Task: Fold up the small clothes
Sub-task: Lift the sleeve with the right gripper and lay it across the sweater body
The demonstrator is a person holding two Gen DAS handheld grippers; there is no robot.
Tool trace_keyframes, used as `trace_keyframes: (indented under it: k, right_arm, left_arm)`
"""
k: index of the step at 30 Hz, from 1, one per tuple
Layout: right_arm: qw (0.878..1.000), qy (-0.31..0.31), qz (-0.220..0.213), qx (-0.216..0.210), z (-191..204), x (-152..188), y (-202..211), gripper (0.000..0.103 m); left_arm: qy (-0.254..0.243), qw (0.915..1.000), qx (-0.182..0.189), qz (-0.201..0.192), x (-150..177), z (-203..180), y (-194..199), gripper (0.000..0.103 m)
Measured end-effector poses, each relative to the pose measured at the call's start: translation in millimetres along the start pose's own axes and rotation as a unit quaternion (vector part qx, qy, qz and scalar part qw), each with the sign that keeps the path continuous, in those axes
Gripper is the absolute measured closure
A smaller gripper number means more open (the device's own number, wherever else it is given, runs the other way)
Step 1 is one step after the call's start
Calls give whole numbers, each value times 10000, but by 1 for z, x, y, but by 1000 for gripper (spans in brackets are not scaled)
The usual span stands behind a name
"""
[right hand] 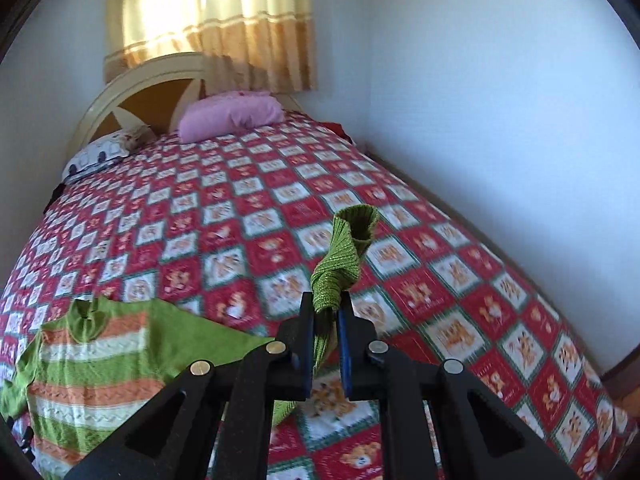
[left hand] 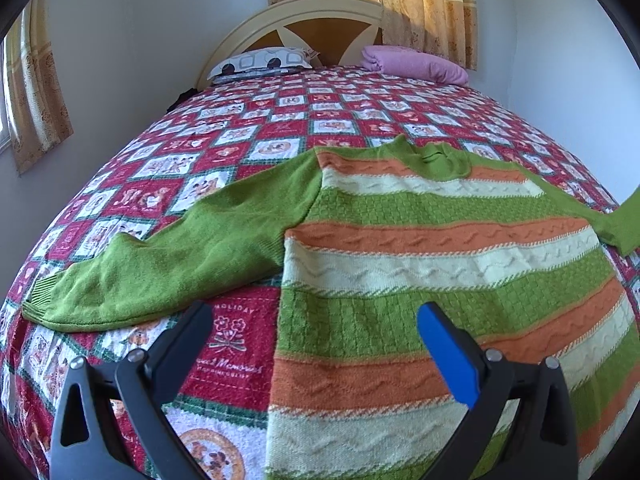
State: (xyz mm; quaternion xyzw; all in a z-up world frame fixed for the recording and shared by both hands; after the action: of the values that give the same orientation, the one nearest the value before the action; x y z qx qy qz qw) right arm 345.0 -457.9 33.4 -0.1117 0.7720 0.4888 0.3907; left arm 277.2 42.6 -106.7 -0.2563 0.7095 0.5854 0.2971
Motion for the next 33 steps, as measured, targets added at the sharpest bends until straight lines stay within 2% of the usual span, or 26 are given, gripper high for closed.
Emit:
trace_keyframes:
  k: [8, 14, 19, 23, 27, 29, 33]
  right_arm:
    - [9956, 704, -522, -319, 71, -23, 50, 94]
    - [9841, 1295, -1011, -678, 138, -35, 100, 94]
    - [9709, 1761, -1254, -1027, 192, -29, 133, 94]
    - [9592, 2104, -1373, -1296, 238, -9, 152, 94]
    - [9498, 2326, -1248, -1677, 294, 26, 153, 94]
    - [9462, 2405, -1070, -1880, 323, 49, 144, 94]
    - [9404, 2448, -527, -2301, 392, 120, 107, 93]
  left_arm:
    - [180, 9998, 85, -5, 8, 15, 2, 0]
    - [328, 9994, 137, -59, 11, 26, 5, 0]
    - [413, 9990, 150, -78, 14, 34, 6, 0]
    - [507, 9986, 152, -73, 18, 43, 6, 0]
    - [606, 9981, 132, -58, 22, 52, 6, 0]
    - [661, 9977, 117, -38, 25, 56, 6, 0]
    - [687, 9976, 60, 25, 30, 60, 6, 0]
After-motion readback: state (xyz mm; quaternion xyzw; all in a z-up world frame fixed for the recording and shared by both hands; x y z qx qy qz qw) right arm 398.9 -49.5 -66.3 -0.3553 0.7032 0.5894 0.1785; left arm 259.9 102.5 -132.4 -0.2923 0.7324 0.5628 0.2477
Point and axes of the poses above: each gripper's, at about its wrist camera, not at the fingertips, and y roughly against the way its jaws point, z to its left, x to its underside, the point moved 2 cm from there along -y, roughly the way its jaws point, and after that the axes turned 14 degrees about x, right-handed, at the moved point
